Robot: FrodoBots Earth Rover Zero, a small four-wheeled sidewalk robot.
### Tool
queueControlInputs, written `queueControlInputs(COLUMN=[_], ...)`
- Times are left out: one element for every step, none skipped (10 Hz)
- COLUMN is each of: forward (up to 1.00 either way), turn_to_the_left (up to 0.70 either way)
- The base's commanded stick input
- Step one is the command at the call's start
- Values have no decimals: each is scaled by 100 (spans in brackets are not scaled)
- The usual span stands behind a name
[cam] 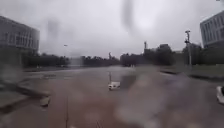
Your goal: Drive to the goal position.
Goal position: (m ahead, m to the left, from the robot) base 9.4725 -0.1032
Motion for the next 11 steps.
queueControlInputs(forward=[100,100,100,100,100,100,100,100,100,100,100], turn_to_the_left=[0,0,0,0,0,0,0,0,0,0,-3])
